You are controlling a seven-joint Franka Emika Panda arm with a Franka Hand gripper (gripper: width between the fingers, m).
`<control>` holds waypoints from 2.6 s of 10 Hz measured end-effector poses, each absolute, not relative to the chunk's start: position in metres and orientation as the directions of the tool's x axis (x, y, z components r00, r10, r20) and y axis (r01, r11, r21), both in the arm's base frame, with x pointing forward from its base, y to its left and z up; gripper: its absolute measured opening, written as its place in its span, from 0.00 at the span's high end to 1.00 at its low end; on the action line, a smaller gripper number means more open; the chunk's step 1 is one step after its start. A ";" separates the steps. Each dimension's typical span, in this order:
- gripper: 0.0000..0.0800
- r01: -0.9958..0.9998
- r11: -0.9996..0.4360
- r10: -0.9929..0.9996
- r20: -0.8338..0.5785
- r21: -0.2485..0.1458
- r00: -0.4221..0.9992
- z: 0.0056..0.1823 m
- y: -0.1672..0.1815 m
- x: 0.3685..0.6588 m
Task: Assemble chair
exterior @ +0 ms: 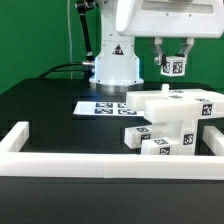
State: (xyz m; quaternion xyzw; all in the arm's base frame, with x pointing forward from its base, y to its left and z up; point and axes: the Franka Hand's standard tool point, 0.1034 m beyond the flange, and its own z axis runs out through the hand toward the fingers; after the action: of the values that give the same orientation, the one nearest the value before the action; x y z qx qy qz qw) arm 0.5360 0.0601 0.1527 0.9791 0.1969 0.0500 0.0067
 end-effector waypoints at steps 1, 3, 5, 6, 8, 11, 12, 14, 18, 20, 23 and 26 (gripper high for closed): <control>0.64 0.390 -0.920 0.393 0.101 0.044 0.914 0.155 0.056 0.547; 0.64 0.395 -0.916 0.401 0.123 0.072 0.908 0.160 0.059 0.574; 0.64 0.388 -0.918 0.396 0.123 0.083 0.910 0.155 0.062 0.579; 0.64 0.386 -0.919 0.394 0.123 0.083 0.911 0.155 0.060 0.580; 0.64 0.369 -0.926 0.376 0.122 0.078 0.919 0.153 0.065 0.578; 0.64 0.357 -0.932 0.363 0.113 0.067 0.925 0.144 0.079 0.571; 0.64 0.355 -0.932 0.361 0.114 0.068 0.926 0.141 0.080 0.568; 0.64 0.352 -0.933 0.358 0.112 0.067 0.927 0.140 0.080 0.566; 0.64 0.351 -0.934 0.356 0.107 0.069 0.928 0.137 0.077 0.567; 0.64 0.350 -0.934 0.356 0.099 0.072 0.929 0.132 0.077 0.566; 0.64 0.343 -0.937 0.349 0.097 0.071 0.932 0.130 0.077 0.566; 0.64 0.339 -0.938 0.345 0.100 0.071 0.933 0.130 0.080 0.568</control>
Offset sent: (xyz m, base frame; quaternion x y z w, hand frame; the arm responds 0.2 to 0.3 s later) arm 0.0408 0.0138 -0.0037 -0.0028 0.0115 -0.0185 0.9998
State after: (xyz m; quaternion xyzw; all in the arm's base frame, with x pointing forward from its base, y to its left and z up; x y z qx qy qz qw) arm 0.5679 0.0805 0.1303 0.9828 0.1740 0.0553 0.0265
